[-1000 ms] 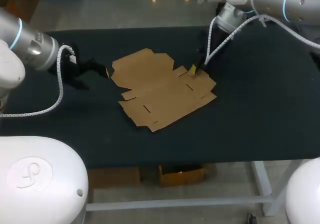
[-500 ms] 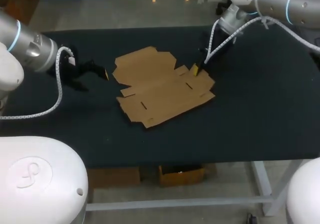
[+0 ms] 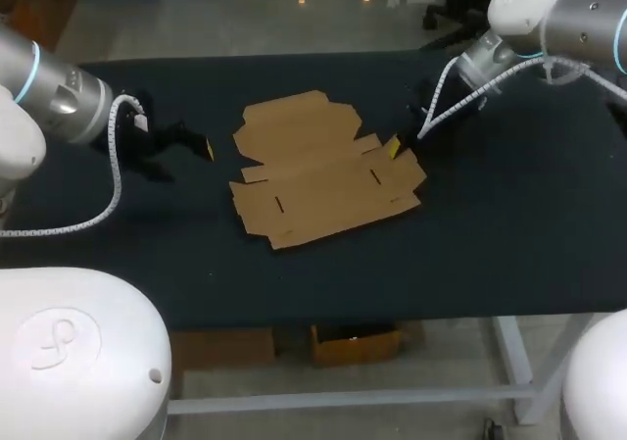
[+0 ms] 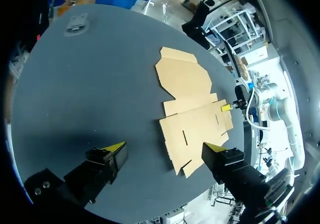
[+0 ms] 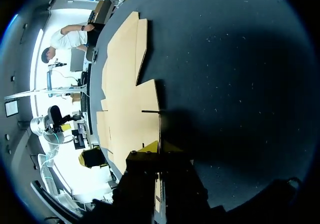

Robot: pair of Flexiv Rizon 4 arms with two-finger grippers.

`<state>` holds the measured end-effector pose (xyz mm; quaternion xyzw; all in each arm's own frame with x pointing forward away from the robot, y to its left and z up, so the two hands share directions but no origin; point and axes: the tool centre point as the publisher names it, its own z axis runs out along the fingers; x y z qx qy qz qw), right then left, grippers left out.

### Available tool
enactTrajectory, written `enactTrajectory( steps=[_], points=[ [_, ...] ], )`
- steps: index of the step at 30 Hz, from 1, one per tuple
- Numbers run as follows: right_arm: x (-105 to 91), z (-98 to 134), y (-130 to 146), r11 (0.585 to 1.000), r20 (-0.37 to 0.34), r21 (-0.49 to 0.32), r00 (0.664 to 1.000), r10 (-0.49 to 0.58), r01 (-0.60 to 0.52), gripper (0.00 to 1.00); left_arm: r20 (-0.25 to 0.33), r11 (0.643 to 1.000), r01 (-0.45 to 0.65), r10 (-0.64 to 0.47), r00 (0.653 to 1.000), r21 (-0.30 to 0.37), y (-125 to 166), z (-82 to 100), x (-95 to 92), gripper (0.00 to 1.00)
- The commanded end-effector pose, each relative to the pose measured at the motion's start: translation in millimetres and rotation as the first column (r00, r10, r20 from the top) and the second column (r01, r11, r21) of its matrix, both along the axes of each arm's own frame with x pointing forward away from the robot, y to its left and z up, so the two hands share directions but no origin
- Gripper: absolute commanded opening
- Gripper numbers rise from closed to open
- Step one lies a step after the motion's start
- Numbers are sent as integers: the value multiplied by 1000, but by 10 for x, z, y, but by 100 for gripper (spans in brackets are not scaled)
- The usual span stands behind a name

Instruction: Assemble the packaging by folding the flat box into shape, placing the metal phone stand inside, and closing the box properly

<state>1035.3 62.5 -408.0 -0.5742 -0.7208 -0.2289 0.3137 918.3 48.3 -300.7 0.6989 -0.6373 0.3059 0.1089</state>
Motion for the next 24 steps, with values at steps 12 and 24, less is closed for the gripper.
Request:
enactTrajectory(
  steps=[12,24],
  points=[
    [-326,20,-57,988,113,46,982,-153,149,100,-9,1000,11,-11,1000,1,10,-27,-1,100],
    [-192,150,-283,989,105,10,984,-146,146,100,-12,1000,24,-24,1000,-7,-14,-66,12,100]
  ],
)
